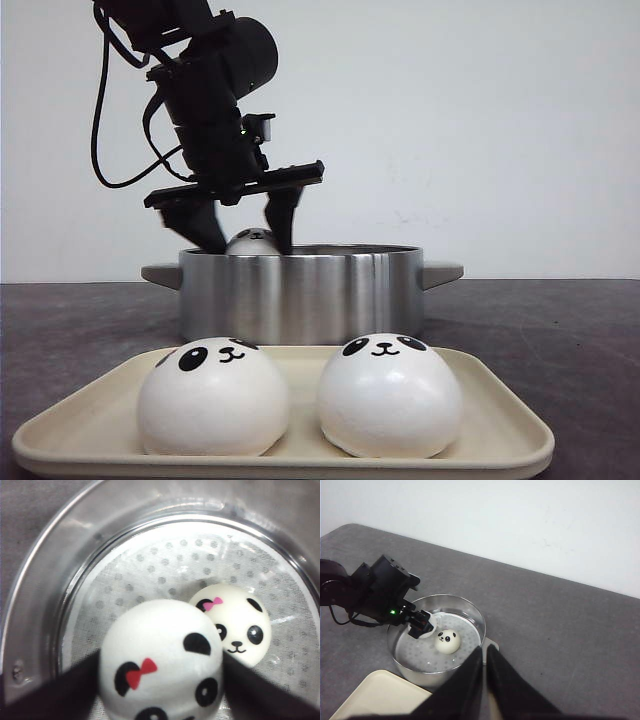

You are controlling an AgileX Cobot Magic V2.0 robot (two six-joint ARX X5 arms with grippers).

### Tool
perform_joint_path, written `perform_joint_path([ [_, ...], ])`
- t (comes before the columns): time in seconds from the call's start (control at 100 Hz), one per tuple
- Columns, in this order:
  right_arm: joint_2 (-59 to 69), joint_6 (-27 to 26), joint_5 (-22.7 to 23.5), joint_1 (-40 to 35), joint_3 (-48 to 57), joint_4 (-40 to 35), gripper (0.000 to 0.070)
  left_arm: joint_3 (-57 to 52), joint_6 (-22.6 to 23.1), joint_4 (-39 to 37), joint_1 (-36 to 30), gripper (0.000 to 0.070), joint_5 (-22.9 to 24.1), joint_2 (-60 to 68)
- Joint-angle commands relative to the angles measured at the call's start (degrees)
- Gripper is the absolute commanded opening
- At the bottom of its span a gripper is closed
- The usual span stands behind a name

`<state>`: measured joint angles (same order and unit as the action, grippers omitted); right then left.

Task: Steam buns
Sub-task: 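Carry the bun with the left gripper into the pot and release, then grasp the front panda bun nearest the right gripper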

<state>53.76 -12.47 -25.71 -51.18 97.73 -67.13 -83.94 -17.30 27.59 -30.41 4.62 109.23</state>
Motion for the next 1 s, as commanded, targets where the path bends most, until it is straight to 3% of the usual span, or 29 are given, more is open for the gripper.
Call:
perform_joint_path([
  [0.0,0.5,-0.7,-0.3,-0.6,0.8,0.2,0.0003,-1.3,0.8,-0.3,-0.2,0.0644,0.3,1.3],
  [0.31,2.4,-3.5,-0.3,-0.6,0.8,-3.1,0.0003,-1.9,0.8,2.8,-0.2,0.0637,0.1,-1.2],
  [0.45,5.4,-5.8,-0.1,-0.6,0.2,-6.6,0.0003,-1.9,0.2,2.9,-0.7,0.0631,0.1,-7.1],
  [0.58,8.3,-7.2,1.2,-0.6,-3.6,-5.2,0.0003,-1.9,-0.3,4.4,-1.8,0.0631,0.0,-15.6],
  [0.71,11.1,-8.9,6.5,-0.6,-10.5,-1.4,0.0003,-1.9,0.0,6.5,-3.2,0.0631,0.0,-24.8],
  [0.88,13.6,-15.4,16.9,-1.0,-23.5,6.4,0.0003,-1.9,-0.1,12.2,-5.1,0.0631,0.0,-35.8],
  [0.99,15.3,-21.0,19.2,-2.6,-31.8,11.6,0.0028,-1.9,-0.2,16.4,-6.2,0.0631,-0.1,-42.5],
])
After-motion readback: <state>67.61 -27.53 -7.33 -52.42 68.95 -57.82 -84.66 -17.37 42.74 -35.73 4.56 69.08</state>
